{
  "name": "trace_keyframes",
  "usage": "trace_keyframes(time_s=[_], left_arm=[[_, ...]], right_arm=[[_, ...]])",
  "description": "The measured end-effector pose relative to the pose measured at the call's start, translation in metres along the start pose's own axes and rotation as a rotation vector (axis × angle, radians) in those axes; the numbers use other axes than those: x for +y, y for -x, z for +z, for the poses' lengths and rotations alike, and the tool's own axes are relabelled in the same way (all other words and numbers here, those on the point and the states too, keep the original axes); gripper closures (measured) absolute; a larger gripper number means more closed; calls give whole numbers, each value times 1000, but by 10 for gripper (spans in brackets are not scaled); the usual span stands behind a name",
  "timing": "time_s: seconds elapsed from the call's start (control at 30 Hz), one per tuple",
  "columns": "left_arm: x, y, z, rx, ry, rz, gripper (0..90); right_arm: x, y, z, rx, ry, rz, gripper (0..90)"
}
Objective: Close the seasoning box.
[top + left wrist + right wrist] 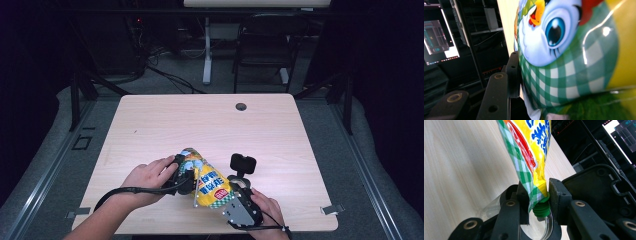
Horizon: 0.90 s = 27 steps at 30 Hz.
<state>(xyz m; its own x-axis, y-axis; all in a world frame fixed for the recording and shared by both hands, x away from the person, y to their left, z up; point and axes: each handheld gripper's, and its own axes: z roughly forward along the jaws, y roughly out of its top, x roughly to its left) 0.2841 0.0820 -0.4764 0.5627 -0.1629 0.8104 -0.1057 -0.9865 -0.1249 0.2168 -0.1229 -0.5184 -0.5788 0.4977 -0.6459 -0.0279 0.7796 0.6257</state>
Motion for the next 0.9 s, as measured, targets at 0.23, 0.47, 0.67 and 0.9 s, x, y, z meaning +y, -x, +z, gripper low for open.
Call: trace_keyframes(time_s=[0.23,0.47,0.67,0.9], left_arm=[[2,-2,-1,11,-5,14,614],[3,-2,-2,21,-18,34,614],[4,-2,-2,28,-24,51,614],[5,-3,-3,42,-31,74,614]], right_arm=[[-1,-2,0,-19,11,7,714],[-2,-4,2,-20,10,8,714],[-3,-5,3,-22,4,2,714],[-4,-6,4,-24,16,8,714]])
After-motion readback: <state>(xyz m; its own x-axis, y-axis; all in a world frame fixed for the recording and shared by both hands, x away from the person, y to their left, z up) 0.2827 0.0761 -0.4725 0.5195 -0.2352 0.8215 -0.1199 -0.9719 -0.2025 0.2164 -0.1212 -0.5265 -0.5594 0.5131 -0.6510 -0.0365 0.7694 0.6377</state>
